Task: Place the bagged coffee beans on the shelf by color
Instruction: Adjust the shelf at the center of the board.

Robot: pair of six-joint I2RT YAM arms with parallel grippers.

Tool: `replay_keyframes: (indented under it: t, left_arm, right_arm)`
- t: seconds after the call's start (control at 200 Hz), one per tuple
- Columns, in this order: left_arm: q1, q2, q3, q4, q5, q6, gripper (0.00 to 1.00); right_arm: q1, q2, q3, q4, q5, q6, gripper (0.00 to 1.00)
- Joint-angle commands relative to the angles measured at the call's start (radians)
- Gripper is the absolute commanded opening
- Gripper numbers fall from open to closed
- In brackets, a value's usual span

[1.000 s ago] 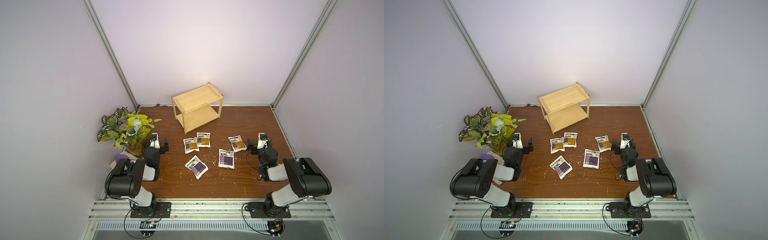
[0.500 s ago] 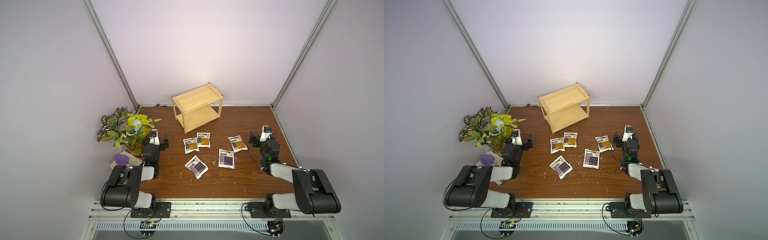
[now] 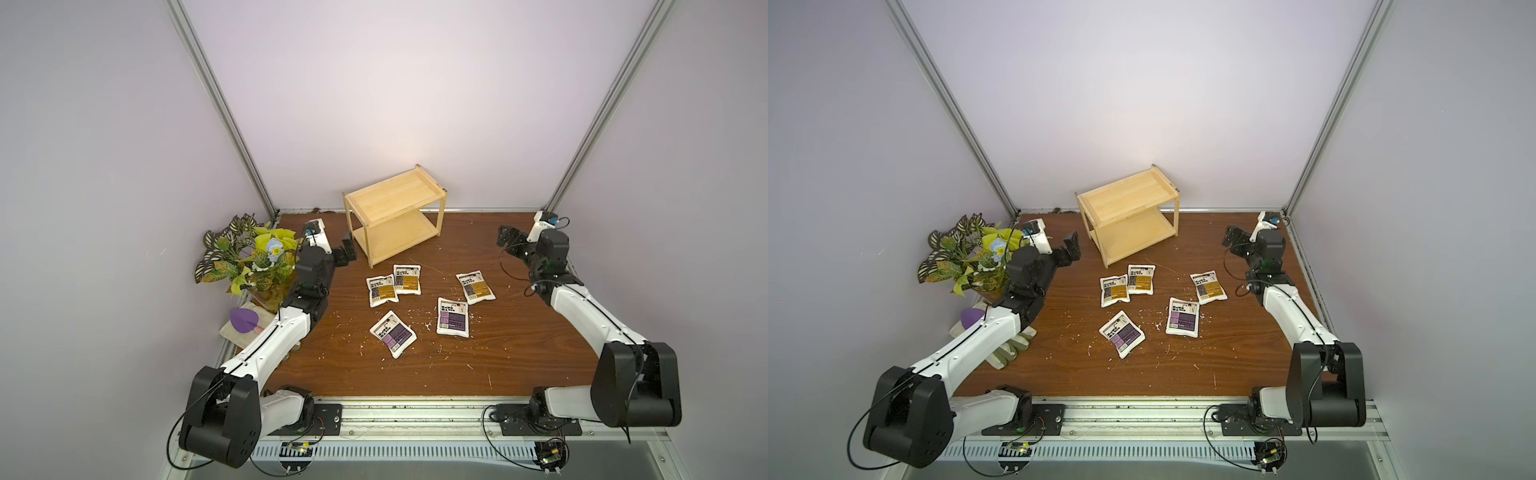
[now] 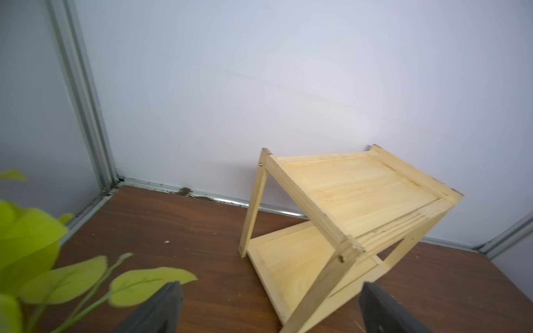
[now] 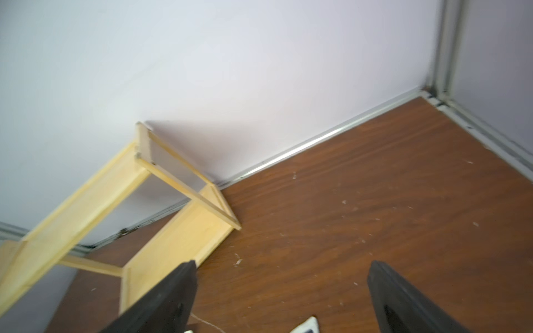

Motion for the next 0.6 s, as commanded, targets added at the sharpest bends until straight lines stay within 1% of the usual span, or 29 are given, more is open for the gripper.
replay_keyframes:
  t: [0.0, 0.07, 0.145, 0.21, 0.255, 0.305, 0.335, 0.455, 0.5, 0.595]
  left_arm:
    - [-0.027, 0.084, 0.192, -0.318, 0.045, -0.156, 0.99]
    - [-0.026, 0.156, 0.345, -0.449, 0.053, -0.184, 1.0]
    - [-0.026, 0.222, 0.468, -0.524, 0.076, -0.189, 0.99]
    - [-0.025, 0.276, 0.559, -0.57, 0.093, -0.189, 1.0]
    - [-0.023, 0.313, 0.621, -0.61, 0.107, -0.187, 0.99]
    - [-0.02, 0.353, 0.677, -0.66, 0.117, -0.193, 0.99]
    - [-0.016, 0.376, 0.739, -0.69, 0.129, -0.199, 1.0]
    - [0.003, 0.454, 0.846, -0.796, 0.181, -0.209, 0.99]
    - [0.01, 0.468, 0.865, -0.818, 0.2, -0.214, 1.0]
    - [0.036, 0.472, 0.865, -0.825, 0.223, -0.225, 1.0]
  right_arm:
    - [0.0, 0.091, 0.203, -0.153, -0.219, 0.082, 0.99]
    - [0.001, 0.18, 0.335, -0.207, -0.322, 0.116, 0.99]
    - [0.005, 0.271, 0.457, -0.228, -0.424, 0.156, 0.96]
    - [0.021, 0.348, 0.558, -0.244, -0.483, 0.179, 0.95]
    - [0.035, 0.403, 0.633, -0.288, -0.505, 0.175, 0.94]
    - [0.053, 0.479, 0.762, -0.367, -0.538, 0.155, 0.94]
    - [0.067, 0.534, 0.854, -0.433, -0.549, 0.13, 0.93]
    - [0.102, 0.695, 1.146, -0.62, -0.561, 0.058, 0.92]
    - [0.111, 0.761, 1.271, -0.684, -0.564, 0.041, 0.92]
    - [0.116, 0.882, 1.474, -0.769, -0.562, 0.037, 0.92]
